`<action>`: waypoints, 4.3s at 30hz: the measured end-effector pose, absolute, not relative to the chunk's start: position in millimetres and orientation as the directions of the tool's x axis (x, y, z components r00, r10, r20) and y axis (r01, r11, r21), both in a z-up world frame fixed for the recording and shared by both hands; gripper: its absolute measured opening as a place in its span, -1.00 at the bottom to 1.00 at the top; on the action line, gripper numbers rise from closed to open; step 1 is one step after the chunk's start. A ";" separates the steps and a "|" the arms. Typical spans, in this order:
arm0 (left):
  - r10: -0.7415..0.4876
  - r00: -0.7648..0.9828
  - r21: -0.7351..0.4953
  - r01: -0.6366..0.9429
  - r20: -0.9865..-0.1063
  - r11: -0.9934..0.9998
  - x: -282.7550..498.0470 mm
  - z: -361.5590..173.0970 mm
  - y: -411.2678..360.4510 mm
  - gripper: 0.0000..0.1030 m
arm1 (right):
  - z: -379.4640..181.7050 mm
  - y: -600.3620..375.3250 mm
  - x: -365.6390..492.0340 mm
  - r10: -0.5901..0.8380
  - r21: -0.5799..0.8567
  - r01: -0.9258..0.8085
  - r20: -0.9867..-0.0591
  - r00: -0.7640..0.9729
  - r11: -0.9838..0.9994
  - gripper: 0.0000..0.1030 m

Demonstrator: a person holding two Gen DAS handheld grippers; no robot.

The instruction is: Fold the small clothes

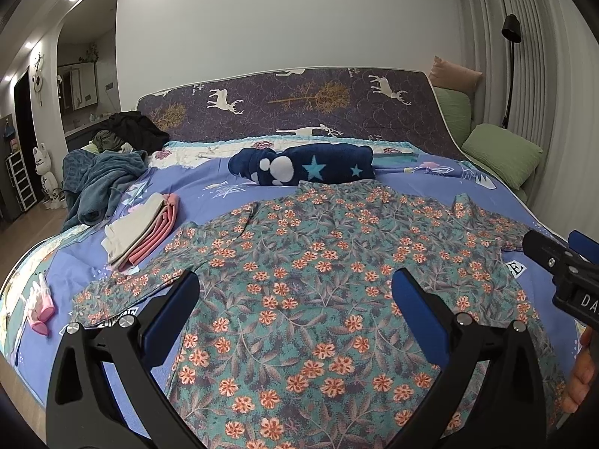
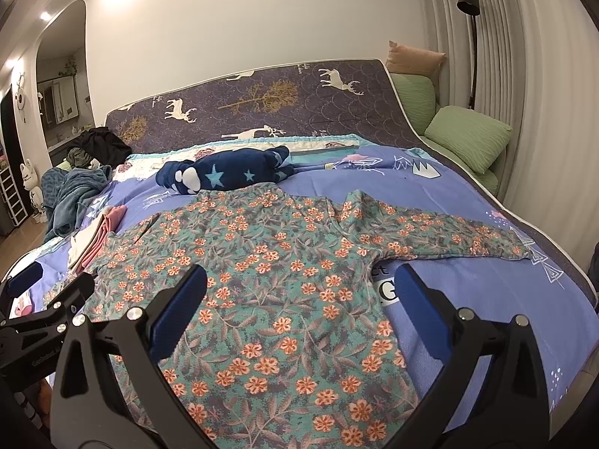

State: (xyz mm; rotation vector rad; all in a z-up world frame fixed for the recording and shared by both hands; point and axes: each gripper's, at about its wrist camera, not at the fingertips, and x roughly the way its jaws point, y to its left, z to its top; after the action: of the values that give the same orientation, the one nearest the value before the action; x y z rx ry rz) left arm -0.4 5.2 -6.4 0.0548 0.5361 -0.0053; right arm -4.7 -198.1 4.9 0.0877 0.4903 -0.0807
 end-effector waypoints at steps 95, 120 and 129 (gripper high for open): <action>0.334 0.592 -0.146 -0.618 -0.734 0.773 41.4 -114.1 350.6 0.97 | -40.8 -64.0 117.9 -0.054 -0.232 -0.125 -0.640 0.767 0.965 0.96; 0.112 0.690 -0.489 -0.608 -0.715 0.625 96.0 -144.9 444.7 -0.91 | -60.2 -71.5 134.9 -0.093 -0.246 -0.110 -0.688 0.720 0.963 0.96; -0.090 0.862 -0.456 -0.172 -0.499 0.873 150.9 -6.0 288.2 -0.92 | -46.1 -97.6 127.4 -0.053 -0.160 -0.077 -0.678 0.734 0.984 0.96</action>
State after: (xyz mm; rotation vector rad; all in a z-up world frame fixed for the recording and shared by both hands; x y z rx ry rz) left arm 150.9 288.2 -6.0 -0.5131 0.5357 0.0453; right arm 127.4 -97.6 -46.1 -0.1820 0.7483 0.0132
